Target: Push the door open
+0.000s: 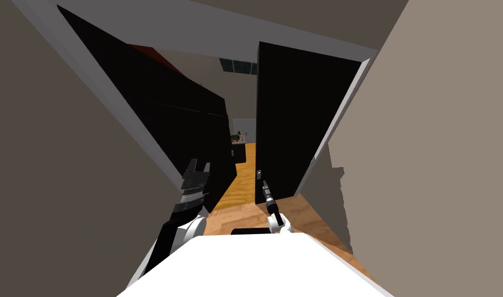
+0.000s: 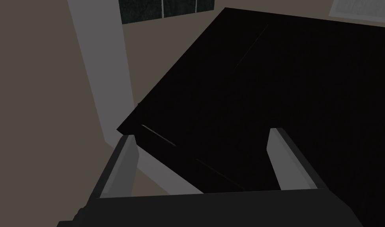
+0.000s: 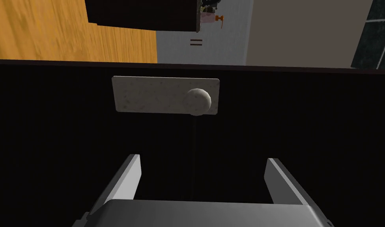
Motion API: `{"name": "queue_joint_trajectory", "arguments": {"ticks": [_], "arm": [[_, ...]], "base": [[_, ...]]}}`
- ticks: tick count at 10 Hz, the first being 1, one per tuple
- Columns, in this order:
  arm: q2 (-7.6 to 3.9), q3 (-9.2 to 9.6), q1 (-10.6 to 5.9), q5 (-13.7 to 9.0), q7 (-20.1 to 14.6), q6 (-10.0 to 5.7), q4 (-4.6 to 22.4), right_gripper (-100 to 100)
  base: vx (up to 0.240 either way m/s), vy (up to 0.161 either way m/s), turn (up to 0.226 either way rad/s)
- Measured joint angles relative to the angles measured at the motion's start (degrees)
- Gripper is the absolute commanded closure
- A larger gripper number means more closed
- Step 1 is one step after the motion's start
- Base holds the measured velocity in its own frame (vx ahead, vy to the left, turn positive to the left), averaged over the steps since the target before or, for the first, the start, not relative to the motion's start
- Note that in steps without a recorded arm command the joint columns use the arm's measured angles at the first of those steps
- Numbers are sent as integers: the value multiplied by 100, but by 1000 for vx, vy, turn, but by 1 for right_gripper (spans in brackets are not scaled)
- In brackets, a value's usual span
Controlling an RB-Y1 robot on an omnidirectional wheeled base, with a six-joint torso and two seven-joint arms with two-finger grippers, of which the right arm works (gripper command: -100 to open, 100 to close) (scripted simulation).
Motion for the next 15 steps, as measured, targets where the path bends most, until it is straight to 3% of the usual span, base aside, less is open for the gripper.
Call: {"name": "queue_joint_trajectory", "arguments": {"ticks": [2,3,5,7,9,10,15], "arm": [[-218,-29,-67,-19,-4,-70,141,-100],[-295,-27,-25,-17,-4,-47,68,-100],[-369,-47,-34,-29,4,-33,74,-100],[-330,-65,-37,-40,6,-6,54,-100],[-139,-89,-57,-54,9,-1,72,-100],[-125,-87,-55,-53,13,-9,75,100],[-139,-88,-55,-54,9,9,79,100]], "base": [[175,18,19],[202,39,34],[197,38,19],[182,21,24],[129,4,7],[-15,1,5],[-10,-1,1]]}}
